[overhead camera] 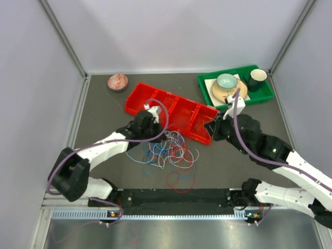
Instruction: Untangle the cables
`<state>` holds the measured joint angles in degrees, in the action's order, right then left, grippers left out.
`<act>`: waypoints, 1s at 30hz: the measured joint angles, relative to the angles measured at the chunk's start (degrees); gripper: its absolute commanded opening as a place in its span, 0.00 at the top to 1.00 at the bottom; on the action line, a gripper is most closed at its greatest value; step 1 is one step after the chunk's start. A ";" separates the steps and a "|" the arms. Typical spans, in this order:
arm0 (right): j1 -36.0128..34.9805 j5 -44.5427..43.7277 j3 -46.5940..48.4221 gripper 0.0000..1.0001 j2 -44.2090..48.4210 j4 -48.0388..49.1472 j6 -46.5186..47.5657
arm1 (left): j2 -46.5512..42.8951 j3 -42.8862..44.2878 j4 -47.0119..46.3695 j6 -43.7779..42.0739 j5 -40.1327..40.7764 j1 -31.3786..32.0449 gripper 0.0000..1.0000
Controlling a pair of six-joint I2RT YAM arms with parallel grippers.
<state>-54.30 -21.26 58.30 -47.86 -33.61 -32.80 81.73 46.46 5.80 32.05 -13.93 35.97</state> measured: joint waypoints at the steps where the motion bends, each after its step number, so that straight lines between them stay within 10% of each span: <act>1: 0.13 -0.59 1.46 1.00 -0.04 -0.07 0.92 | -2.25 -1.46 0.81 0.28 0.98 -0.83 1.00; 13: 0.87 -5.73 18.34 1.00 -0.52 1.05 11.13 | -23.10 -14.93 14.38 4.76 5.66 -19.06 1.00; 30: 0.94 2.99 19.34 1.00 -3.72 2.51 8.81 | -39.60 -12.55 28.94 10.88 18.97 -19.71 1.00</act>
<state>-53.36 -18.26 77.65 -51.57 -31.09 -23.99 42.13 33.91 34.74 42.94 5.04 16.25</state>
